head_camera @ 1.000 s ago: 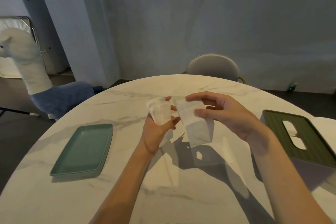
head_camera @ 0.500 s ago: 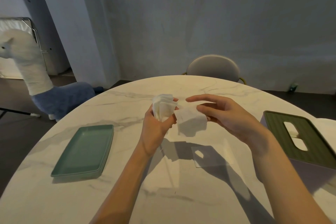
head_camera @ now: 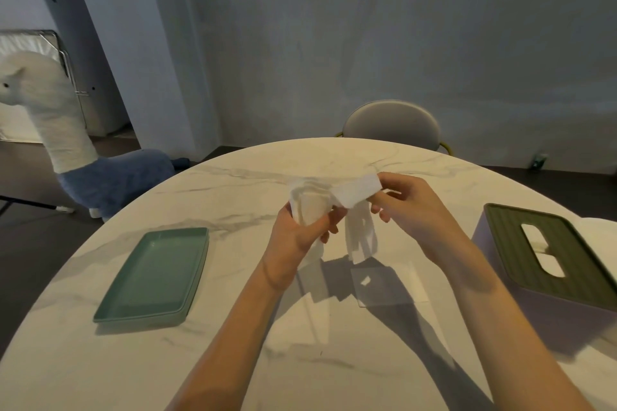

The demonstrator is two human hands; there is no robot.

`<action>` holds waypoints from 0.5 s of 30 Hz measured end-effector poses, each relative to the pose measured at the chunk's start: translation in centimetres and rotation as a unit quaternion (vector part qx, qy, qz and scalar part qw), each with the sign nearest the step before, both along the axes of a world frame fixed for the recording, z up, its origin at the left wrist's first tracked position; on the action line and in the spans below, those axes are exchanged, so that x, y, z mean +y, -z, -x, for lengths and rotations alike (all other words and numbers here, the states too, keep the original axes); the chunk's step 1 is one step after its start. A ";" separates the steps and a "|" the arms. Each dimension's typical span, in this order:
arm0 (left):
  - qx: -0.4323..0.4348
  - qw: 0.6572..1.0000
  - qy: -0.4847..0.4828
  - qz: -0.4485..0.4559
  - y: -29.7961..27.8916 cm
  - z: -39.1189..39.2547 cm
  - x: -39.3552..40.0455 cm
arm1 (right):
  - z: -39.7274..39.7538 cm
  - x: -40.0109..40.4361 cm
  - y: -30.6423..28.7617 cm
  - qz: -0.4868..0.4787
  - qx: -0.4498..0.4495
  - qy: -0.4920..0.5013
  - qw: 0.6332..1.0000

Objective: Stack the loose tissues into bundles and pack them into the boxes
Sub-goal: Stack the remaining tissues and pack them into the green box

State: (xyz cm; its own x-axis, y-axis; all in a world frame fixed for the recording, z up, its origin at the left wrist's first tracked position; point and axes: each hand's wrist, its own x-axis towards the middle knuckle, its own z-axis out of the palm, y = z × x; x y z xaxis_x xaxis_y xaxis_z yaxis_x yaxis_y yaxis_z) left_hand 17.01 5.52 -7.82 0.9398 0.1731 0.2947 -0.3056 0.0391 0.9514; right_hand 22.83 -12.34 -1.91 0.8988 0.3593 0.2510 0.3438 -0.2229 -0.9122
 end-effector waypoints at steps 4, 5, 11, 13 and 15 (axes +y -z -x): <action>0.035 0.999 0.005 0.027 -0.3 0.0 -0.3 | -0.1 -0.2 0.0 0.000 0.020 0.017 1.000; 0.029 1.000 -0.003 0.007 -0.2 0.0 -0.3 | -0.1 -0.2 0.0 0.007 0.019 0.024 0.999; -0.001 1.000 0.008 0.021 0.1 0.1 -0.4 | -0.2 -0.4 0.1 -0.022 0.051 0.043 0.998; -0.007 1.000 0.018 0.022 -0.1 0.2 -0.2 | -0.3 -0.5 0.5 -0.039 0.061 0.043 0.996; -0.005 1.000 0.017 0.023 -0.3 0.3 -0.1 | -0.5 -0.6 0.8 -0.035 0.080 0.054 0.995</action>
